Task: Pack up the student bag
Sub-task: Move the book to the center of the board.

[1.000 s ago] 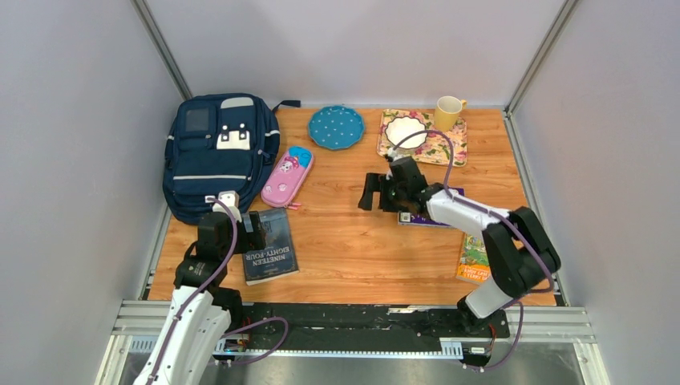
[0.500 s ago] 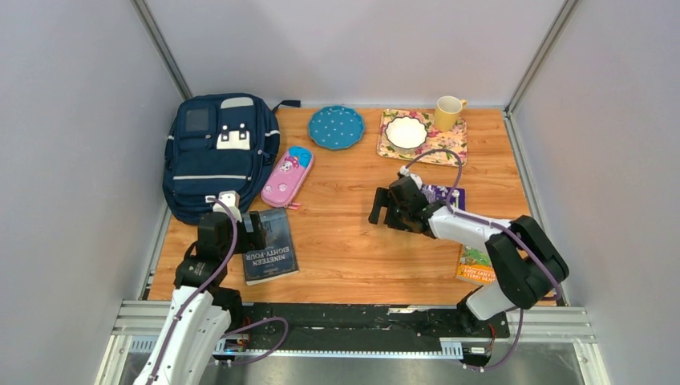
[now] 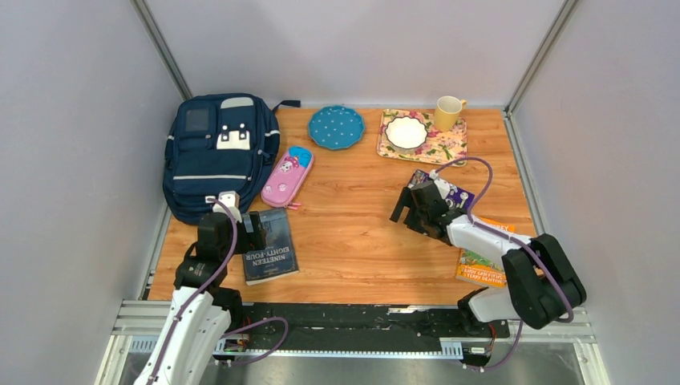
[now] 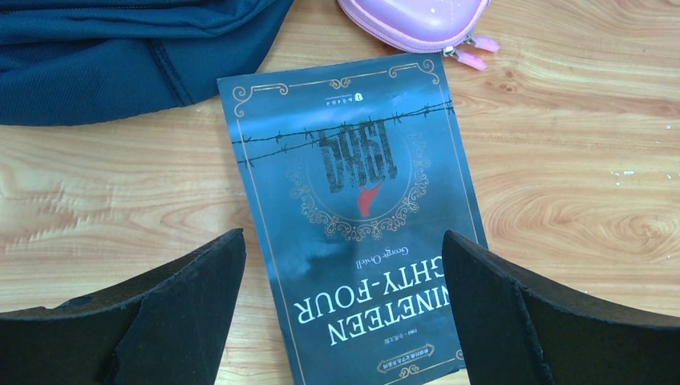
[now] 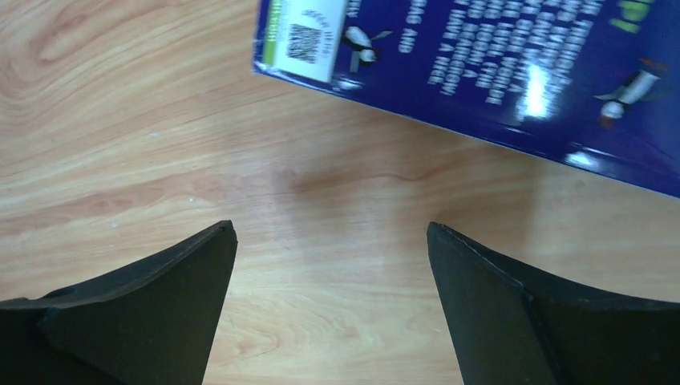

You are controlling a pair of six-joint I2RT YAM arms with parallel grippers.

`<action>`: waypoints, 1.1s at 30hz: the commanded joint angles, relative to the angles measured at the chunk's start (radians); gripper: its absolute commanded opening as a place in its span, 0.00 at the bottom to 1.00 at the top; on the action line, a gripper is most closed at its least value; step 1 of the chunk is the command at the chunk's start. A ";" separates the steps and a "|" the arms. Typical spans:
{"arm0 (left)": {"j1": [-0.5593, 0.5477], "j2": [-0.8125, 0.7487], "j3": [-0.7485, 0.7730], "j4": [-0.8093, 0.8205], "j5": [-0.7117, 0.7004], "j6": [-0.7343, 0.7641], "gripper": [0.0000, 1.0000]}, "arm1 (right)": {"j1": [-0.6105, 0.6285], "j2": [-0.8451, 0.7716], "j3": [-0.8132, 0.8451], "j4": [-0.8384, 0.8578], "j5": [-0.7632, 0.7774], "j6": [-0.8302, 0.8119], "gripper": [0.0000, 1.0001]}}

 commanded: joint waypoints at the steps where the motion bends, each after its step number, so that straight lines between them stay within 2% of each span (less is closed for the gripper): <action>1: 0.000 -0.007 -0.005 0.027 0.009 0.022 0.99 | -0.035 -0.015 -0.049 -0.123 0.118 0.086 1.00; 6: 0.000 -0.004 -0.005 0.030 0.031 0.025 0.99 | -0.124 0.092 0.019 -0.087 0.131 0.017 1.00; 9: 0.000 -0.004 -0.005 0.028 0.025 0.024 0.99 | -0.132 0.132 0.061 -0.064 0.212 -0.003 1.00; 11: 0.000 -0.005 -0.005 0.027 0.017 0.022 0.99 | -0.130 0.147 0.090 -0.009 0.197 -0.032 1.00; 13: 0.000 -0.008 -0.003 0.022 0.019 0.021 0.99 | -0.132 0.181 0.125 -0.045 0.232 -0.003 1.00; 15: 0.000 -0.010 -0.002 0.021 -0.007 0.019 0.99 | -0.127 0.201 0.184 -0.076 0.204 -0.003 1.00; 17: 0.000 -0.016 0.003 0.016 -0.029 0.016 0.99 | -0.094 0.175 0.188 -0.062 0.180 -0.017 0.99; 21: 0.000 -0.050 0.006 0.013 -0.098 -0.014 0.99 | 0.111 0.069 0.182 -0.015 0.158 -0.029 0.99; 24: 0.000 -0.073 0.011 -0.002 -0.170 -0.065 0.99 | 0.167 0.066 0.227 0.027 0.010 -0.034 0.98; 26: 0.000 -0.074 0.008 -0.005 -0.265 -0.107 0.99 | 0.170 0.089 0.288 0.082 -0.119 -0.035 0.98; 27: 0.000 -0.064 0.012 -0.010 -0.293 -0.148 0.99 | 0.169 0.125 0.314 0.096 -0.135 -0.038 0.98; 29: 0.000 -0.044 0.032 -0.030 -0.316 -0.177 0.99 | 0.170 0.176 0.446 0.097 -0.246 -0.064 0.98; 33: 0.000 -0.005 0.051 -0.038 -0.276 -0.225 0.99 | 0.172 0.340 0.732 0.053 -0.368 -0.097 0.98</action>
